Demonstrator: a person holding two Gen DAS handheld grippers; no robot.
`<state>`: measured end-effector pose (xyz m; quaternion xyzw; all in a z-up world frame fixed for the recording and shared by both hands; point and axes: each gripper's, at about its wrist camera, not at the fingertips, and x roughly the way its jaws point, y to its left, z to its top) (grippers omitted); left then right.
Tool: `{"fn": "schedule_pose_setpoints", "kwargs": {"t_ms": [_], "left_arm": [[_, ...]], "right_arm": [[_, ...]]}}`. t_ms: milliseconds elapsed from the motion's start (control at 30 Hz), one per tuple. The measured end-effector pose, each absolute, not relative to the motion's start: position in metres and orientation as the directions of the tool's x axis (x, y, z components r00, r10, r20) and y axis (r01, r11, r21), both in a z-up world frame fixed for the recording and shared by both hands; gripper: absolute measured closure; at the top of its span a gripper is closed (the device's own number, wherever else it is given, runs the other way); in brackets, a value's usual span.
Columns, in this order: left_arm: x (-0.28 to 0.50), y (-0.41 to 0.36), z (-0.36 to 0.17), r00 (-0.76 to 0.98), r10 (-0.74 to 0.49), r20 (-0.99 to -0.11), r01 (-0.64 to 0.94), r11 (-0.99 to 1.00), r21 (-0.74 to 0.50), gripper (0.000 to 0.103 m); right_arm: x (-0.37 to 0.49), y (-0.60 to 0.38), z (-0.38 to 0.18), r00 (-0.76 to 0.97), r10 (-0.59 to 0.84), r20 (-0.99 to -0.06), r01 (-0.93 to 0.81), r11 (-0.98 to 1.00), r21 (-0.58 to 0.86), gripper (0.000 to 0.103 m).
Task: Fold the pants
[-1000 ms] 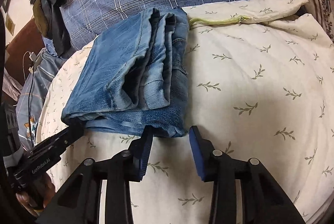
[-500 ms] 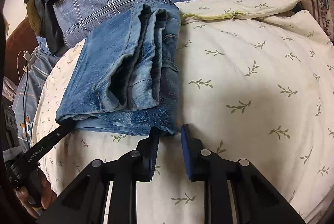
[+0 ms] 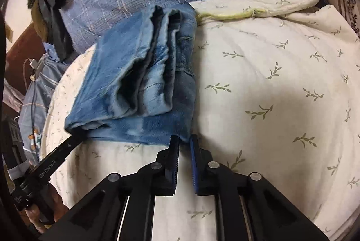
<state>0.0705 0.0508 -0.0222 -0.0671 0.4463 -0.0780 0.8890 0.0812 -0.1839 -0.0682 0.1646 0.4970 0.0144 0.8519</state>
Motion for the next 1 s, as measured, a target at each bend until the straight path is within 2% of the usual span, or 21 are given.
{"fn": "schedule_pose_setpoints", "kwargs": {"t_ms": [33,100,167,233,300,433,600,700,800,867,1000], "left_arm": [[0.064,0.050,-0.018,0.601,-0.176,-0.779,0.078,0.984,-0.162,0.085],[0.046,0.051,-0.016,0.611,-0.118,-0.783,0.048,0.992,-0.113,0.058],[0.030,0.052,-0.019,0.608,-0.079,-0.790,0.011,0.996,-0.090,0.047],[0.016,0.048,-0.029,0.574,-0.035,-0.818,-0.012,0.999,-0.052,0.046],[0.010,0.041,-0.038,0.527,-0.001,-0.850,-0.006,1.000,-0.005,0.045],[0.008,0.031,-0.035,0.532,0.045,-0.846,-0.011,0.999,0.047,0.035],[0.011,0.034,-0.038,0.525,0.050,-0.849,-0.042,0.999,0.032,0.024],[0.015,0.038,-0.041,0.516,0.045,-0.856,-0.054,0.998,0.020,0.020],[0.017,0.042,-0.043,0.504,0.041,-0.863,-0.050,0.999,0.018,0.019],[0.018,0.042,-0.039,0.498,0.049,-0.866,-0.049,0.998,0.028,0.021],[-0.002,0.030,-0.003,0.641,0.103,-0.761,-0.036,0.994,0.105,0.019]], "right_arm": [[0.077,-0.185,-0.067,0.501,0.191,-0.844,0.149,0.942,0.302,0.087],[0.067,-0.186,-0.068,0.488,0.213,-0.846,0.176,0.926,0.334,0.066],[0.054,-0.183,-0.071,0.487,0.256,-0.835,0.185,0.904,0.385,0.056],[0.044,-0.172,-0.074,0.471,0.253,-0.845,0.178,0.911,0.372,0.051],[0.034,-0.156,-0.074,0.461,0.210,-0.862,0.153,0.939,0.310,0.040],[0.028,-0.141,-0.076,0.459,0.144,-0.877,0.139,0.963,0.231,0.035],[0.024,-0.149,-0.079,0.504,0.165,-0.848,0.193,0.935,0.296,0.034],[0.028,-0.145,-0.081,0.485,0.155,-0.861,0.159,0.952,0.261,0.033],[0.030,-0.137,-0.078,0.465,0.116,-0.878,0.141,0.969,0.203,0.033],[0.028,-0.131,-0.070,0.486,0.073,-0.871,0.152,0.974,0.167,0.033],[0.019,-0.116,-0.044,0.551,-0.008,-0.834,0.138,0.987,0.082,0.033]]}}
